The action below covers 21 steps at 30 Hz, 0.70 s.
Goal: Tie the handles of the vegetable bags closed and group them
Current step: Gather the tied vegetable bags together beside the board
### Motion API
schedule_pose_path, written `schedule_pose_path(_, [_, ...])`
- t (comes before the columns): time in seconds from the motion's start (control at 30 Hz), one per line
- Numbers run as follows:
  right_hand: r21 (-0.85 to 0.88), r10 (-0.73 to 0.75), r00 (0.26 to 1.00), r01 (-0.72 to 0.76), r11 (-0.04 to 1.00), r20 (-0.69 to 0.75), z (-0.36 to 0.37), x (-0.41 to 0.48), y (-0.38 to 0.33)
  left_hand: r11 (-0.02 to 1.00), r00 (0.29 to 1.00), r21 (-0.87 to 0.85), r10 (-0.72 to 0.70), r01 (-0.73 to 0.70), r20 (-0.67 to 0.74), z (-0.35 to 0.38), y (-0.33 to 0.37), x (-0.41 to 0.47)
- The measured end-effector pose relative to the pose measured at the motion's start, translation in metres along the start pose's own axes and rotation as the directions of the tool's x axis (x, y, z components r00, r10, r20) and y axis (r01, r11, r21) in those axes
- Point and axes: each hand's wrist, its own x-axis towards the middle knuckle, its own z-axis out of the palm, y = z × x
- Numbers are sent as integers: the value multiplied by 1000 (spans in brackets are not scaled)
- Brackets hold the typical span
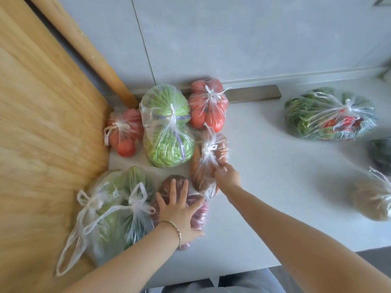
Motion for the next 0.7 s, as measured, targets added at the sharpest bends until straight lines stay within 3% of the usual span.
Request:
schedule_pose_path(0.1, [-37,-119,988,123,992,101,-17,-1,-20,995,995,47,-86,83,52,-6,-4,6])
schedule_pose_path(0.27, [-191,-140,972,176,966,187,-58,3,-11,966,961,92,-250,240,118,-19,-1,11])
schedule_pose_path(0.47, [-403,-156,965,231,886,209,-158,18,39,849,818,173,-527,499,229,-58,38,31])
schedule_pose_path(0.53, [-510,-208,962,271,816,180,-197,24,51,879,863,100,-478,467,164,-72,70,42])
schedule_pose_path(0.6, [-636,-318,945,289,716,72,-249,29,63,950,952,-52,-306,307,25,-86,119,60])
schedule_pose_path(0.67, [-765,-380,922,192,615,-75,-294,32,73,973,979,-160,-181,165,-92,-97,160,71])
schedule_pose_path(0.7, [-809,-334,932,88,581,-139,-317,34,83,974,981,-188,-155,130,-121,-99,181,77])
